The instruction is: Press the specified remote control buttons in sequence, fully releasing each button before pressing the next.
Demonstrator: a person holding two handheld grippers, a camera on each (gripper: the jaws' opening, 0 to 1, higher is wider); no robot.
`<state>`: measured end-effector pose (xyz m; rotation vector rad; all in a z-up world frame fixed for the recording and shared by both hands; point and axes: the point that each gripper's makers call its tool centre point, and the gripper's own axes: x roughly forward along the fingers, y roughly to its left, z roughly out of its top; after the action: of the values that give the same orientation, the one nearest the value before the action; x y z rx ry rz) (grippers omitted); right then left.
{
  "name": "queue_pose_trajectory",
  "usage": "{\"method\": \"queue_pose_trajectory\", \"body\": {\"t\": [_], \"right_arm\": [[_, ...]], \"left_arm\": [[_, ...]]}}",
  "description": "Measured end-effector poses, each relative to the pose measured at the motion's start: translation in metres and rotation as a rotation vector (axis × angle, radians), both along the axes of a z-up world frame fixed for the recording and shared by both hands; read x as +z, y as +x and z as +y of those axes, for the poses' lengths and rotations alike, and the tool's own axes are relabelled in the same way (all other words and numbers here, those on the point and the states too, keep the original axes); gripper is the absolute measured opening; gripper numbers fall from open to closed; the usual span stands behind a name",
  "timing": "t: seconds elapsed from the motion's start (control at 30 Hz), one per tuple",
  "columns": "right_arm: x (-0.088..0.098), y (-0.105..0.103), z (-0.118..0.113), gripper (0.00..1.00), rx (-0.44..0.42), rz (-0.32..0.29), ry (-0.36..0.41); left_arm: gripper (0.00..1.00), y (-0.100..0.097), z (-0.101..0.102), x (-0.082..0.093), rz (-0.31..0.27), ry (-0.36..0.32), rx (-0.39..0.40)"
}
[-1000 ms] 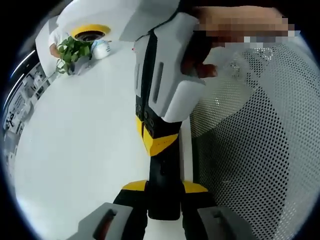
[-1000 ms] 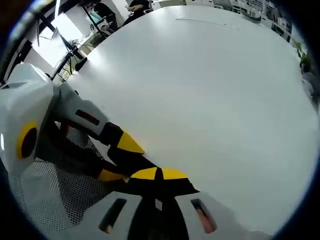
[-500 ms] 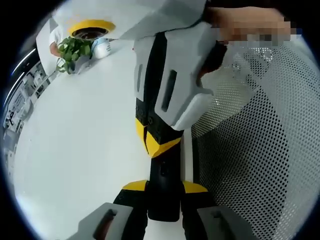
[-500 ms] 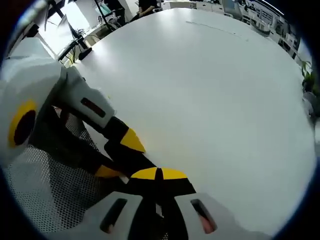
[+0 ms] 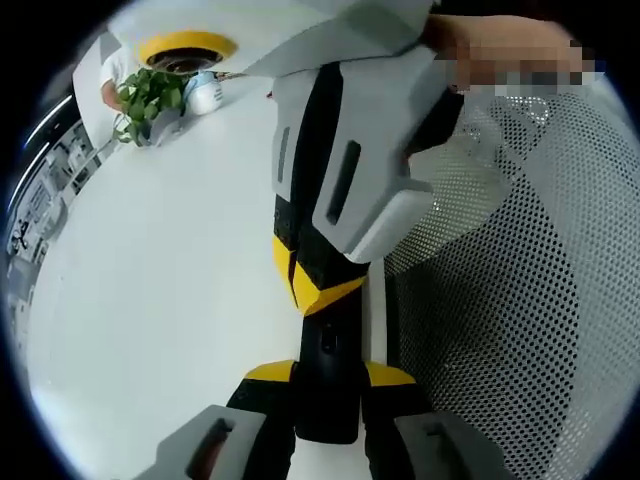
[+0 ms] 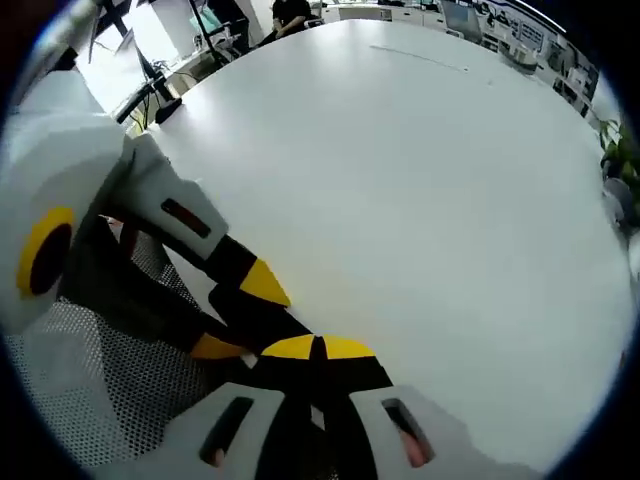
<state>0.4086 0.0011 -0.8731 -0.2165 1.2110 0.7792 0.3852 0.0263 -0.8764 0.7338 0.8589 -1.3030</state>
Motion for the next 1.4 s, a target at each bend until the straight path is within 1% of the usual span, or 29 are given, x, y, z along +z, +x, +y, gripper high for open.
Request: {"method": "queue_pose_trajectory", "body": {"t": [0.07, 0.17, 0.33, 0.4, 0.87, 0.93, 1.0, 1.03, 1.1, 1.4], "right_arm": [[0.0, -0.001, -0.002, 0.0, -0.013, 0.029, -0.006], [0.0, -0.001, -0.001, 0.0, -0.008, 0.025, -0.008], [0.001, -0.003, -0.001, 0.0, 0.031, -0.005, -0.036], [0.0, -0.002, -0.002, 0.0, 0.029, -0.002, -0.038], [0.003, -0.008, -0.005, 0.0, 0.003, 0.056, -0.037], [0.004, -0.01, -0.004, 0.0, 0.003, 0.08, -0.028], [0.005, -0.015, -0.001, 0.0, -0.013, 0.121, -0.009], [0.004, -0.013, -0.002, 0.0, -0.008, 0.107, -0.015], [0.005, -0.014, -0.002, 0.0, -0.008, 0.108, -0.017], [0.006, -0.016, -0.003, 0.0, -0.023, 0.132, -0.021]], "left_arm": [[0.24, 0.0, 0.0, 0.0, 0.0, -0.002, 0.004], [0.24, 0.0, 0.0, 0.0, 0.002, -0.002, 0.01], [0.25, 0.0, -0.001, 0.0, 0.001, -0.003, 0.015], [0.25, 0.0, -0.001, 0.0, 0.001, -0.003, 0.017], [0.25, 0.001, -0.002, 0.0, -0.001, -0.003, 0.021], [0.25, 0.001, -0.002, 0.0, -0.001, -0.004, 0.021], [0.25, 0.001, -0.002, 0.0, -0.001, -0.004, 0.021], [0.25, 0.001, -0.002, 0.0, -0.001, -0.004, 0.02], [0.25, 0.001, -0.002, 0.0, -0.002, -0.004, 0.021], [0.25, 0.002, -0.003, 0.0, -0.003, -0.007, 0.022]]}}
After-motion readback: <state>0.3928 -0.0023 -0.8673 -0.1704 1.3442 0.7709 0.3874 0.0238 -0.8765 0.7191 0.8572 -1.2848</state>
